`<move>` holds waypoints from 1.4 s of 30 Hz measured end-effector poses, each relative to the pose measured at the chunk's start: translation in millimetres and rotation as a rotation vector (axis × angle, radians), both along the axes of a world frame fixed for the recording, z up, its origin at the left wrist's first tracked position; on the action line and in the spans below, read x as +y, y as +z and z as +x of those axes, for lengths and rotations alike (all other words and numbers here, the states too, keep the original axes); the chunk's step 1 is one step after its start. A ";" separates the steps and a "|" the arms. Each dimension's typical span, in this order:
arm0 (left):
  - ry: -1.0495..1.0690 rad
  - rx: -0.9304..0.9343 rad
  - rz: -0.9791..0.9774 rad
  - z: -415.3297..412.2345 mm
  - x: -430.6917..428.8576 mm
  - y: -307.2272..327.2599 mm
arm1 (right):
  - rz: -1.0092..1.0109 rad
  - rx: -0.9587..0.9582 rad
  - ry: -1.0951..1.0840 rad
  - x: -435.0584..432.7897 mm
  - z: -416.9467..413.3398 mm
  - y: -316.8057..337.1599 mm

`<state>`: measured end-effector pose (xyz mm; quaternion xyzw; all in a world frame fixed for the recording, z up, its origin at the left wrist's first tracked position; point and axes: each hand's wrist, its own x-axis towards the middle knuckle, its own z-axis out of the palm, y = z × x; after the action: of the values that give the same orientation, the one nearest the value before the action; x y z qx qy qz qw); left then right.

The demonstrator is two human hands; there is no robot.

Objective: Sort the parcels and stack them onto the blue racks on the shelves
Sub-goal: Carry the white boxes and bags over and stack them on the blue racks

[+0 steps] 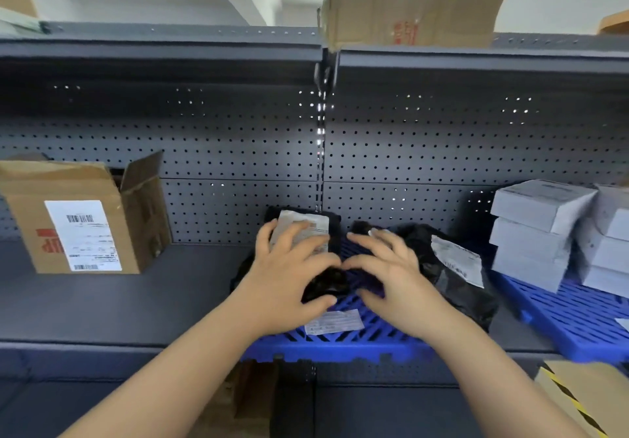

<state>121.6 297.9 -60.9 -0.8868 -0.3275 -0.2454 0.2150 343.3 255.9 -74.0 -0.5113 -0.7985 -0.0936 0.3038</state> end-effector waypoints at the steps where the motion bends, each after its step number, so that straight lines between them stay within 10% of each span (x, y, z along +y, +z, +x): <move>1: -0.019 0.001 0.009 14.5 -0.8 4.5 | 0.059 0.022 -0.022 -4.3 11.0 4.7; 5: -0.062 -0.008 0.020 76.1 -0.1 20.7 | 0.188 0.143 -0.252 -19.8 72.6 12.6; 13: 0.066 0.213 -0.101 168.3 16.9 19.8 | -0.194 -0.046 -0.668 -42.9 147.3 -7.6; 24: -0.043 0.004 0.295 170.3 6.4 33.8 | 0.164 -0.054 -0.556 -17.6 138.0 -14.8; 36: 0.121 0.212 0.160 158.1 5.1 -5.3 | -0.168 -0.179 -0.449 -14.7 142.8 -40.2; 42: 0.100 0.236 0.233 159.5 14.6 -2.0 | 0.011 -0.253 -0.453 -6.2 134.1 -46.1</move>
<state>281.1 312.5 -62.9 -0.8612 -0.3129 -0.1650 0.3650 477.3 249.7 -120.1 -0.6597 -0.6947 -0.2266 0.1754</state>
